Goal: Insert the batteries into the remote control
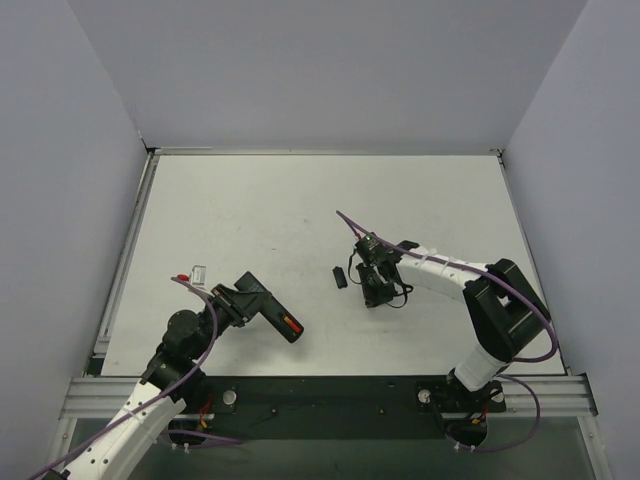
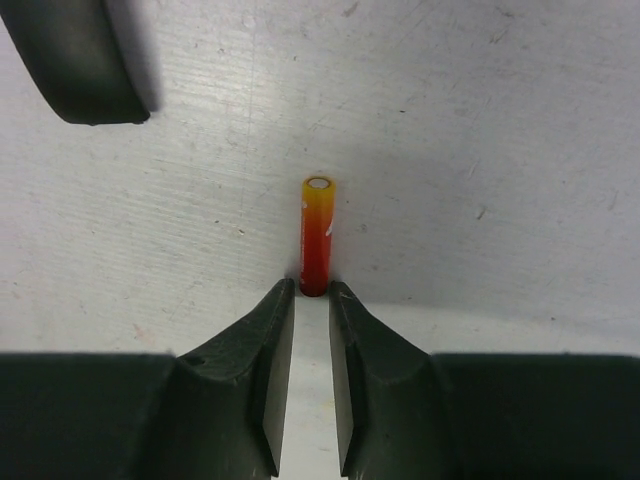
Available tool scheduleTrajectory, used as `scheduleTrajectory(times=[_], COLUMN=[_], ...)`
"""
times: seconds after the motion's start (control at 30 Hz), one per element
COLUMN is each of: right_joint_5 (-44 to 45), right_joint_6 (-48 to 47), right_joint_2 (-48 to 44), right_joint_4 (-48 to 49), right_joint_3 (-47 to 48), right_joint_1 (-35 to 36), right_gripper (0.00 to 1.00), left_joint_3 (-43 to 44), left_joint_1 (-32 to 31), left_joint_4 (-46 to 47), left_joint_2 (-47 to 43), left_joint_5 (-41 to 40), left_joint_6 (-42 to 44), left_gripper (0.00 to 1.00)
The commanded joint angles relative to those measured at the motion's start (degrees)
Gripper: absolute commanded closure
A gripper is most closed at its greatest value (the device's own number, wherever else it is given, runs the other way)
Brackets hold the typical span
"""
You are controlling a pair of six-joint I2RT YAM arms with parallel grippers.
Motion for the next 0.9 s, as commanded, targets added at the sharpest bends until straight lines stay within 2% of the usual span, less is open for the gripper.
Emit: scheduleTrajectory(times=[0.0, 0.17, 0.43, 0.5, 0.63, 0.77, 0.87], right_joint_5=[-1.30, -1.66, 2.90, 3.26, 3.17, 3.70, 3.79], right_joint_6=[2.42, 7.51, 24.90, 25.63, 24.32, 16.52, 9.84], right_joint_2=[1.49, 1.06, 0.00, -0.09, -1.40, -5.26, -9.22], right_joint_4=[0.30, 5.64, 10.15, 10.23, 9.80, 4.46, -1.51], right_joint_3=[-1.56, -4.19, -7.72, -7.89, -6.50, -2.63, 0.44], right_joint_1=[1.00, 0.91, 0.91, 1.00, 2.31, 3.99, 3.03], right_gripper=[0.87, 1.00, 1.00, 1.00, 0.85, 0.66, 0.60], left_joint_3=[0.85, 1.03, 1.29, 1.29, 1.29, 1.56, 1.73], left_joint_1=[0.32, 0.32, 0.32, 0.32, 0.32, 0.32, 0.32], left_joint_4=[1.52, 0.20, -1.56, -2.00, -2.26, -2.26, -2.17], left_joint_2=[-1.14, -2.54, -4.04, -4.21, -4.57, -4.48, -4.22], left_joint_5=[0.60, 0.16, -0.02, -0.11, -0.28, -0.28, -0.20], left_joint_6=[-0.24, -0.33, -0.59, -0.68, -0.68, -0.59, -0.33], left_gripper=[1.00, 1.00, 1.00, 1.00, 1.00, 1.00, 1.00])
